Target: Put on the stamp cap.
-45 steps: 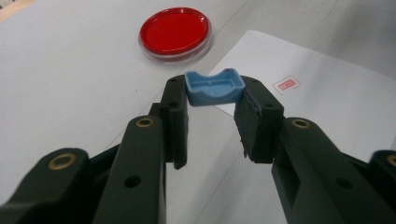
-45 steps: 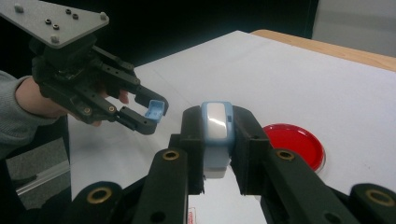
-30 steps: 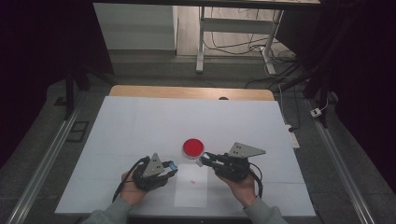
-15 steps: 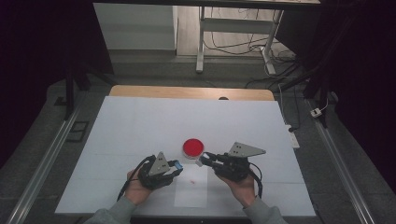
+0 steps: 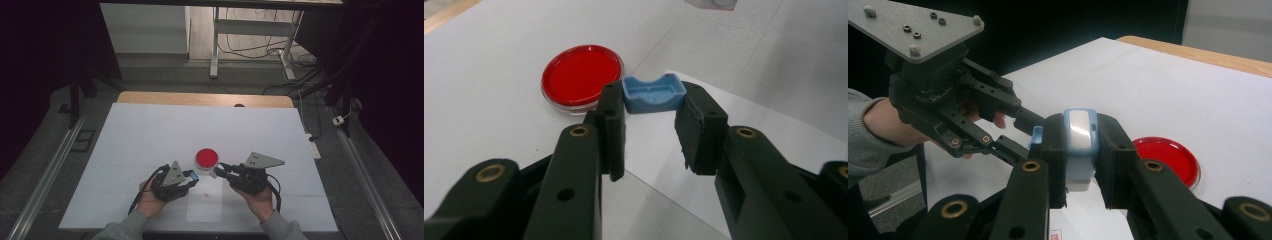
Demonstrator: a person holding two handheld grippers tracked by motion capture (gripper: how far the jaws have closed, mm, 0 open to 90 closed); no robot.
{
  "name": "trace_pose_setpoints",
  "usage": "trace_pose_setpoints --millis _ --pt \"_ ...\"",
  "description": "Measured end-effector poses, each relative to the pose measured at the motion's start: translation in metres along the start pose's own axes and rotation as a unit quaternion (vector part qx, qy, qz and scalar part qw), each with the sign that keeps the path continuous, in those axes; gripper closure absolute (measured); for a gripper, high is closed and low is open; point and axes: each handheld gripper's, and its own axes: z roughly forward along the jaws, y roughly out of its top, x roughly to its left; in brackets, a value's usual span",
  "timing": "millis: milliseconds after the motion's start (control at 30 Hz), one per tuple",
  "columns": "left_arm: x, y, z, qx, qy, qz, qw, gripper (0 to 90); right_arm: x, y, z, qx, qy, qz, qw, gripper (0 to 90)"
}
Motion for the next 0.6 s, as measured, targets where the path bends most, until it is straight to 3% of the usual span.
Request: trace_pose_setpoints --millis 600 --pt "-0.008 0.012 0.019 0.005 -0.015 0.01 0.9998 64.9 0.002 0.001 0.0 -0.005 -0.002 -0.008 1.0 75.2"
